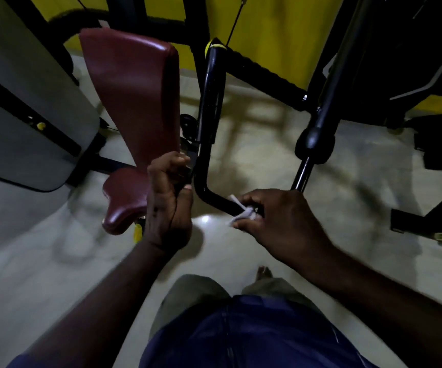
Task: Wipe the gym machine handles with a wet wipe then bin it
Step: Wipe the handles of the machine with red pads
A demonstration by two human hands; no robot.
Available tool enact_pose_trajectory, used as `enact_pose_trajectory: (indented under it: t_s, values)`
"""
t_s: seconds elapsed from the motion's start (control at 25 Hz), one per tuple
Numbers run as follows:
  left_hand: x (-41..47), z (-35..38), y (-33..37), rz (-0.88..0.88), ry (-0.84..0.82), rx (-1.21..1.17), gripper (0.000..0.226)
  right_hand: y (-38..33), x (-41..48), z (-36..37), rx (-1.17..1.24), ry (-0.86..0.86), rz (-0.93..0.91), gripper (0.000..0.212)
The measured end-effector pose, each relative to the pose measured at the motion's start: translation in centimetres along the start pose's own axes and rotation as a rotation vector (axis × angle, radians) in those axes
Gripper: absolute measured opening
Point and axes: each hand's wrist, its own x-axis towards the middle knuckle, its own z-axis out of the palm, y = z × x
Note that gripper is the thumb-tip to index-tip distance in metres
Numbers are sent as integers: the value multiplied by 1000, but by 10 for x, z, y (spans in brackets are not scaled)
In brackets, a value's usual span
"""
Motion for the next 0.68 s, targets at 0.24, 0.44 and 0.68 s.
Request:
enact_pose_trajectory:
  t_s: [0.24, 0.44, 0.68]
  values:
    - [50, -14, -23, 2, -122, -35, 41, -5, -14, 31, -489, 84, -51, 36]
    - [100, -31, -44, 188, -367, -65, 39, -49, 7, 69, -511, 48, 177, 24]
    - [121, -47, -82, 205, -543, -238, 40, -116, 88, 78, 125, 357, 689, 41]
